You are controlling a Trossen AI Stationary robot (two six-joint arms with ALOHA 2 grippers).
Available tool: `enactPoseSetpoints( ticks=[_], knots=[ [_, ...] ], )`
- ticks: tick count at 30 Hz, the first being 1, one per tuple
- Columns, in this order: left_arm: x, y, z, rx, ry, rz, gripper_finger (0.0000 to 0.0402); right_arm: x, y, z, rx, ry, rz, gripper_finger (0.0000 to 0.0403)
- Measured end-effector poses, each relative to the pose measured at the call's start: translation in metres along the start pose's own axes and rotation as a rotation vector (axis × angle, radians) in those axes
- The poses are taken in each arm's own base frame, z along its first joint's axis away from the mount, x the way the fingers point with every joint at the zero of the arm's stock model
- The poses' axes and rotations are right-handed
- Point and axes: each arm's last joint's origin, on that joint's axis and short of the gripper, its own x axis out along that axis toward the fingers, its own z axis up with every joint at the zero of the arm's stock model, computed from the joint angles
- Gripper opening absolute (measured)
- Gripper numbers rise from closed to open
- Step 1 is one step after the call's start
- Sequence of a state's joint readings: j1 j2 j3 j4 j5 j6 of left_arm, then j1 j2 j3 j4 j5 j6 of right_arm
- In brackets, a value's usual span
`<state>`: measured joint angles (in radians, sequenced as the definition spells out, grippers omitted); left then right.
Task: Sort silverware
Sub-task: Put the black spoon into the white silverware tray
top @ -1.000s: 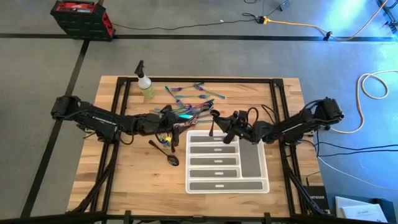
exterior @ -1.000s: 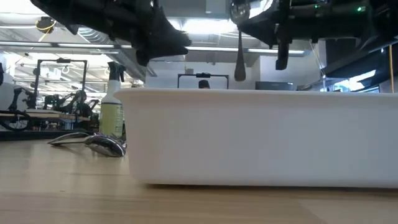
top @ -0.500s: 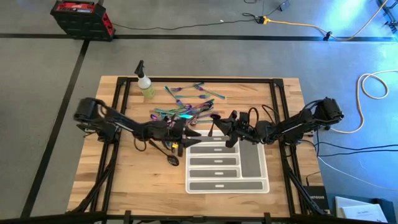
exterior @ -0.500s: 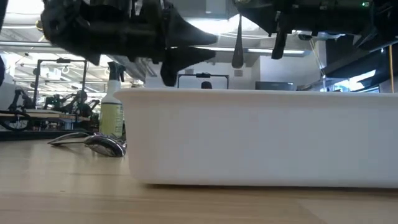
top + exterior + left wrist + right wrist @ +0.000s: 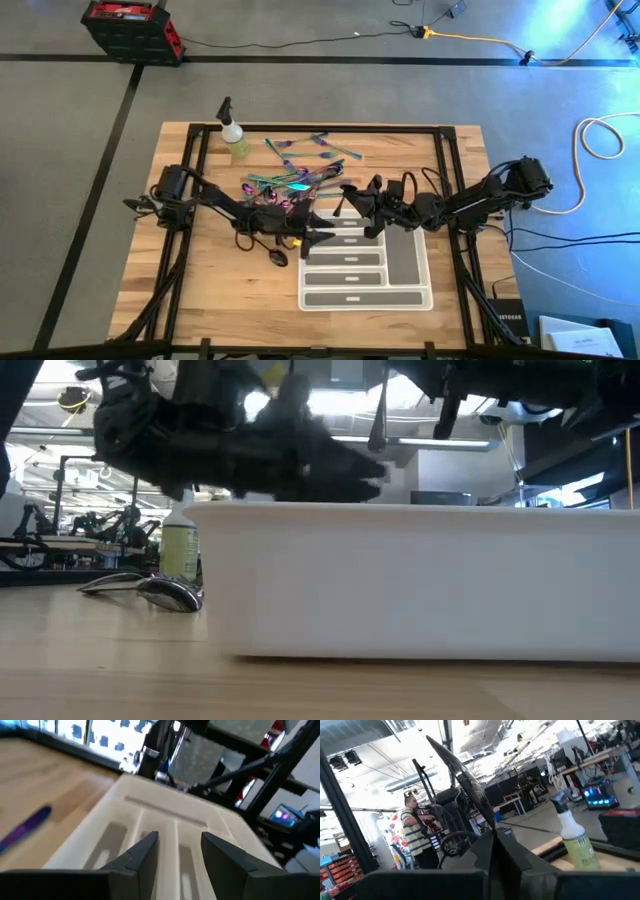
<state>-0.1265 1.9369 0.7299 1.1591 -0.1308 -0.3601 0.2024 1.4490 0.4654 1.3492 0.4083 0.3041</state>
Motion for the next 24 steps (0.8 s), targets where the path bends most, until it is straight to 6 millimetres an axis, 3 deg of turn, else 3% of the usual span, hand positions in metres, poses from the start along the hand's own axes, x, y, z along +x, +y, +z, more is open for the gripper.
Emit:
enactPoseSetpoints(
  ticks=[8,24],
  knots=[
    [0.028,-0.015,0.013,0.134,-0.066,0.011,0.0137,0.012,0.009,0.007,-0.038,-0.02,0.046,0.0],
    [0.025,-0.034,0.015,0.287,-0.163,0.203,0.0136,0.012,0.005,0.008,-0.186,-0.055,-0.105,0.0]
  ],
)
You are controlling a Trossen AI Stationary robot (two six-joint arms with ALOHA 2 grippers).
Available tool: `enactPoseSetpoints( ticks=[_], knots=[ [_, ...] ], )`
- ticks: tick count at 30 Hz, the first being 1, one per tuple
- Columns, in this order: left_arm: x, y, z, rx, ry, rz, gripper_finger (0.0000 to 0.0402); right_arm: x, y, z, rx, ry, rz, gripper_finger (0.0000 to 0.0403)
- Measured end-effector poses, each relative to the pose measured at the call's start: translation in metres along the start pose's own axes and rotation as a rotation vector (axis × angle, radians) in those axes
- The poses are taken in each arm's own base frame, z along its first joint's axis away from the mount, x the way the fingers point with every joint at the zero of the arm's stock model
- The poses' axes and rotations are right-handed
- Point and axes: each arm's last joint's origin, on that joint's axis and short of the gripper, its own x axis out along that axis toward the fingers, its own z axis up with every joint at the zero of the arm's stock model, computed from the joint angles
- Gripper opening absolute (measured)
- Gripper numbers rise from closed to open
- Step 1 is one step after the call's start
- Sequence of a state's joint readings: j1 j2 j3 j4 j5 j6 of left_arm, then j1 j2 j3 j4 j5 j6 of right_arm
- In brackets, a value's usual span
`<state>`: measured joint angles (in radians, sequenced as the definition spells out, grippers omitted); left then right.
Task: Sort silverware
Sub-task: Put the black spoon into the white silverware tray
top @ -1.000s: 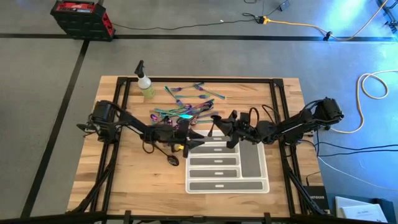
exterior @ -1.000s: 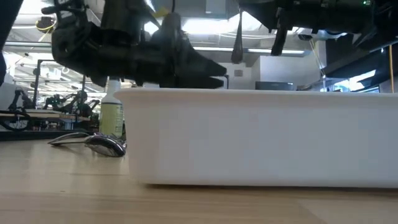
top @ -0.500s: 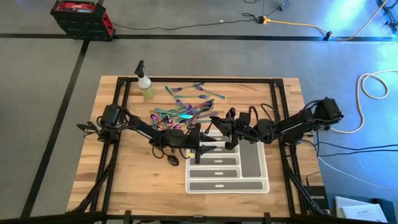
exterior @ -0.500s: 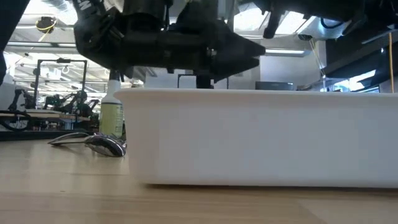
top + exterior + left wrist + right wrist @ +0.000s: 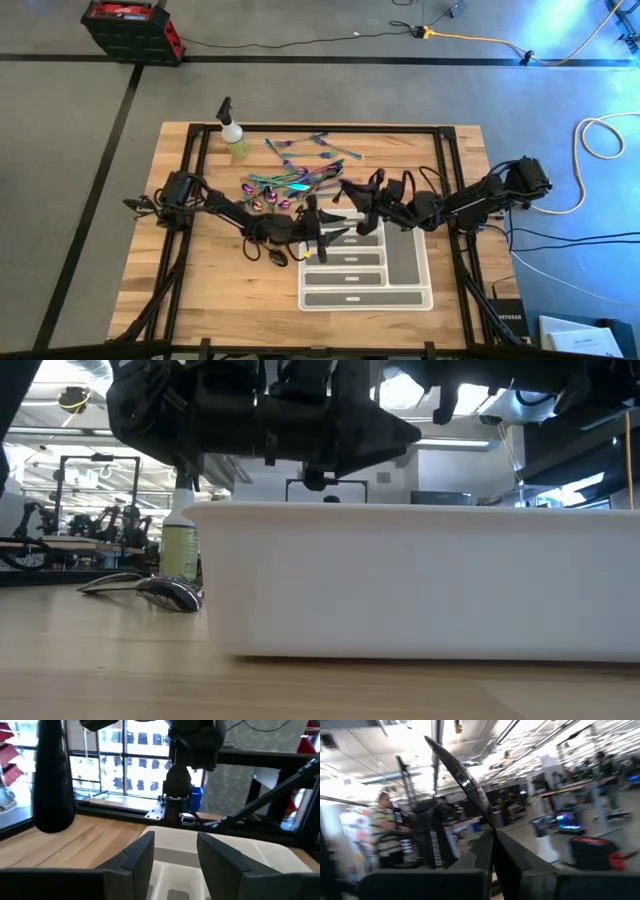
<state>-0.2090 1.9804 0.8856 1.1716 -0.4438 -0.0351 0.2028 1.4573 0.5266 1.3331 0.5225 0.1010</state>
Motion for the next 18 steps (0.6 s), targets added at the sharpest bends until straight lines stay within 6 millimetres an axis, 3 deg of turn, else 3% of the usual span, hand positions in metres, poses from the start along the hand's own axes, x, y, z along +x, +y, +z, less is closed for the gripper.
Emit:
enactPoseSetpoints(
  ticks=[5,18],
  knots=[
    [-0.001,0.002,0.0,0.058,-0.001,0.092,0.0115,0.0,-0.001,-0.001,0.014,0.0,-0.02,0.0],
    [0.004,0.013,0.003,0.167,-0.019,0.161,0.0004,0.0,-0.001,-0.004,0.064,0.01,-0.029,0.0]
  ],
)
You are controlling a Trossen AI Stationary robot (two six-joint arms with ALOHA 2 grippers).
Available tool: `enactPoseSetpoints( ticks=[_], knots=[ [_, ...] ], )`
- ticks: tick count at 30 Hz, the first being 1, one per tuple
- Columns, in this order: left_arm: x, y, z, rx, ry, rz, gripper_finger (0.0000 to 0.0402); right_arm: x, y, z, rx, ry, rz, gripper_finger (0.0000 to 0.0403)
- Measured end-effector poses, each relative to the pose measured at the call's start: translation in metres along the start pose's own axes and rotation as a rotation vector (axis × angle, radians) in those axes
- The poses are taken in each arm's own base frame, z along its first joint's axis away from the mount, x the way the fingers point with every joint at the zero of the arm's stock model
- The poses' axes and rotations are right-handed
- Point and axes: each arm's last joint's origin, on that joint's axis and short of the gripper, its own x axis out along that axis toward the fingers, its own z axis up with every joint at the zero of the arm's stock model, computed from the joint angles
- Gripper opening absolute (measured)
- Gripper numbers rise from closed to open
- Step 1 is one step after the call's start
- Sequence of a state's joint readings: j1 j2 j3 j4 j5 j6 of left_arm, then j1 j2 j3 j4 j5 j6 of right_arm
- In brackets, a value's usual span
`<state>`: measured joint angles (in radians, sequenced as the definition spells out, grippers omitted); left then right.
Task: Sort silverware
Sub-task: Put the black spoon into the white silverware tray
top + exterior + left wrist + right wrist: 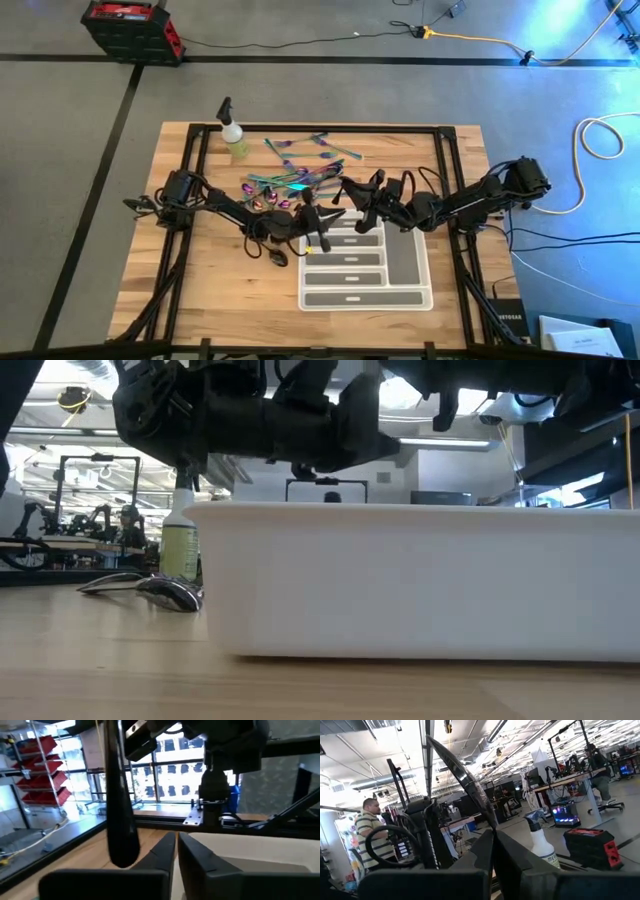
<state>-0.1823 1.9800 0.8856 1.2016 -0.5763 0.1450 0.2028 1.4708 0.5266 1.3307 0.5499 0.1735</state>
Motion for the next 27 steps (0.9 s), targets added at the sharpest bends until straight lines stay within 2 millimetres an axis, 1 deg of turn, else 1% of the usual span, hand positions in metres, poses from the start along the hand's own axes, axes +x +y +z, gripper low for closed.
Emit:
enactPoseSetpoints(
  ticks=[6,11,27],
  knots=[
    [0.0,0.003,-0.001,0.077,0.018,0.087,0.0,0.0,0.0,-0.002,0.039,0.021,-0.004,0.0],
    [0.0,0.004,-0.001,0.122,0.029,0.129,0.0,0.0,-0.002,-0.008,0.061,0.077,-0.019,0.0],
    [-0.001,0.005,-0.002,0.185,0.058,0.185,0.0,-0.003,-0.007,-0.026,-0.032,0.242,-0.065,0.0]
  ],
)
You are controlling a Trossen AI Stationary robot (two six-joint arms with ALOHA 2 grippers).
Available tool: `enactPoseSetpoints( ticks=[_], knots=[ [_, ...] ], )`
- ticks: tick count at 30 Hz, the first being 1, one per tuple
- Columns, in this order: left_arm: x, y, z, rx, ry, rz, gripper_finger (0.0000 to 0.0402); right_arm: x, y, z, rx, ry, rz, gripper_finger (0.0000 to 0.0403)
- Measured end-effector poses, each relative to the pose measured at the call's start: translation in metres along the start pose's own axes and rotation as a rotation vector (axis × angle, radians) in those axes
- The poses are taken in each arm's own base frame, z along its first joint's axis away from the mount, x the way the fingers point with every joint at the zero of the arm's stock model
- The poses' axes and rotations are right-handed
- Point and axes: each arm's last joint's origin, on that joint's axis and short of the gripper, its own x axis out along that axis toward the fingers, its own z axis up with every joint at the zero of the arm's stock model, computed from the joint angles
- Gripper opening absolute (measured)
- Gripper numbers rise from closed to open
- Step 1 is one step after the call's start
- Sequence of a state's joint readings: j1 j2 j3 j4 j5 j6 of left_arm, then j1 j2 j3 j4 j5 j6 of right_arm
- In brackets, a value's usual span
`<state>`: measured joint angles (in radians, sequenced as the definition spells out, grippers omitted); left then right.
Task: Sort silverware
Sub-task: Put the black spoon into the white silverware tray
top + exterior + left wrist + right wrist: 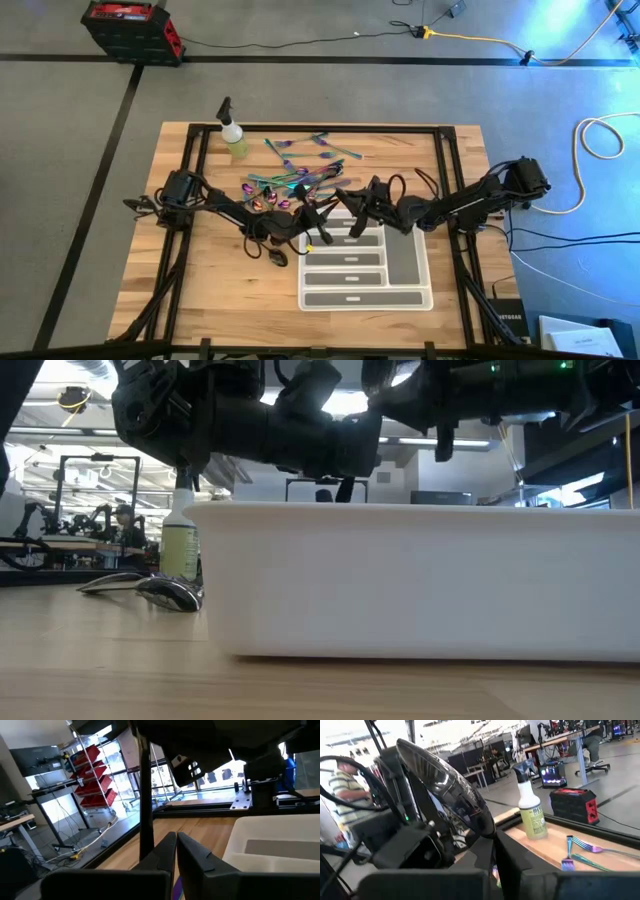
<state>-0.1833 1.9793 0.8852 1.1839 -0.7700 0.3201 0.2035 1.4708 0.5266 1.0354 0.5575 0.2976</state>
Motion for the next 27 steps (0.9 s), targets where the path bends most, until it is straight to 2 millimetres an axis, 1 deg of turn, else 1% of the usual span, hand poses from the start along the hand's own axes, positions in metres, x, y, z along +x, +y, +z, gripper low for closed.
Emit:
enactPoseSetpoints(
  ticks=[8,17,27],
  knots=[
    [-0.001,0.0,0.0,0.042,0.008,0.024,0.0,0.0,-0.001,-0.004,-0.045,0.042,-0.012,0.0],
    [-0.008,-0.006,-0.001,0.152,0.05,0.07,0.0,-0.001,-0.003,-0.008,-0.075,0.086,-0.013,0.0],
    [-0.011,-0.006,-0.002,0.241,0.09,0.128,0.0,-0.006,-0.003,0.001,-0.089,0.116,-0.007,0.0]
  ],
)
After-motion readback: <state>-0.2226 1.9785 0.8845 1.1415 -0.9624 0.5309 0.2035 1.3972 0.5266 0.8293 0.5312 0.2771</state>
